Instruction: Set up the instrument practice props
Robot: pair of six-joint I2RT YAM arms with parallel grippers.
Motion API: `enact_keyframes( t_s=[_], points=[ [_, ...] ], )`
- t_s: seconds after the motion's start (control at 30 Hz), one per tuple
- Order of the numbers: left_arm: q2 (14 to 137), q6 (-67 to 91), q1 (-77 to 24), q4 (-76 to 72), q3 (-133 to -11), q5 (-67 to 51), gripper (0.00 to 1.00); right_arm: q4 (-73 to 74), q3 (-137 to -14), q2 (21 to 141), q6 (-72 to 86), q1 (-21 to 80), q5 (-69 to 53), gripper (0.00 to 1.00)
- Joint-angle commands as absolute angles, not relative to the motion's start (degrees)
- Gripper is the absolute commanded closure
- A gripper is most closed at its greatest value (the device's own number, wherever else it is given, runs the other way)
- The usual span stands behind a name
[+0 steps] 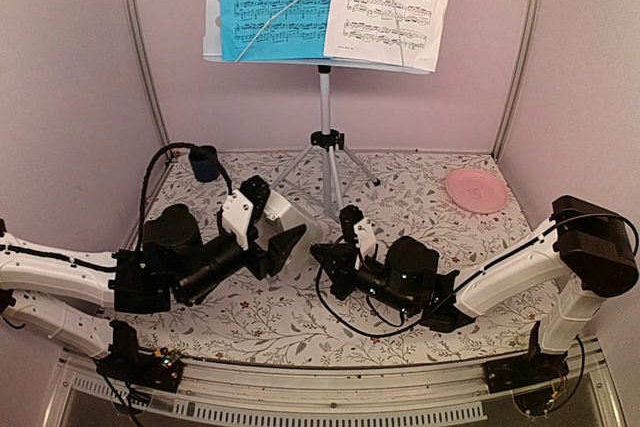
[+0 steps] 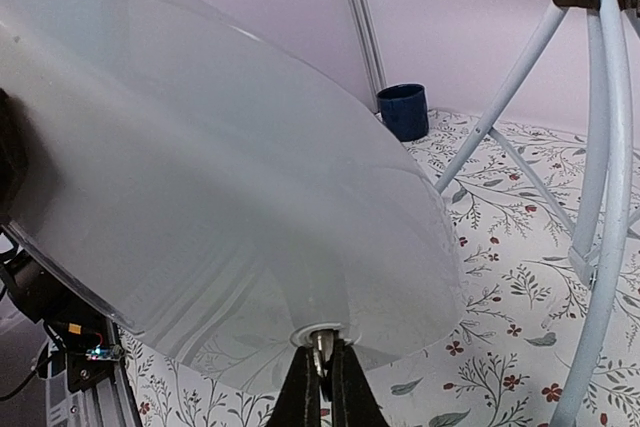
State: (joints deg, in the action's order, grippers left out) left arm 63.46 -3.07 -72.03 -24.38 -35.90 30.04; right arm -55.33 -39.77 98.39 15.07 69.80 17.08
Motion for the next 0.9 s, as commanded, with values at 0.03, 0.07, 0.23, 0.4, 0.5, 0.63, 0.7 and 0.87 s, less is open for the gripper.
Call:
enact_keyframes(
  t_s=[0.03, 0.07, 0.23, 0.4, 0.5, 0.63, 0.7, 0.87],
  points=[
    [60.14, -7.64, -73.17, -34.69, -34.09, 27.16, 0.77, -57.47, -40.57, 94.47, 19.65, 68.27, 12.98, 1.00],
    [59.93, -8.26, -73.16, -35.17, -33.72, 26.47, 0.78, -57.89, -40.24, 93.81, 21.65, 67.50, 11.93, 1.00],
    [58.62, -10.35, -73.21, -36.21, -31.74, 22.80, 0.82, -62.66, -37.59, 91.35, 31.13, 62.77, 7.06, 1.00],
    [55.56, -13.19, -73.54, -40.23, -26.77, 19.44, 0.82, -69.22, -36.70, 93.90, 42.97, 57.57, 0.25, 1.00],
    [54.30, -14.82, -73.65, -39.77, -25.15, 19.25, 0.83, -76.96, -36.45, 97.95, 50.20, 55.58, -3.69, 1.00],
    [53.52, -16.38, -74.00, -38.93, -24.28, 20.13, 0.83, -82.25, -37.23, 100.98, 58.26, 55.06, -4.45, 1.00],
    [53.31, -15.39, -73.98, -38.88, -24.29, 20.78, 0.83, -80.32, -38.33, 101.03, 58.61, 55.09, -4.97, 1.00],
    [54.15, -9.67, -72.85, -36.49, -27.20, 24.30, 0.83, -72.51, -38.27, 99.07, 53.87, 55.11, -6.14, 0.94]
  ],
)
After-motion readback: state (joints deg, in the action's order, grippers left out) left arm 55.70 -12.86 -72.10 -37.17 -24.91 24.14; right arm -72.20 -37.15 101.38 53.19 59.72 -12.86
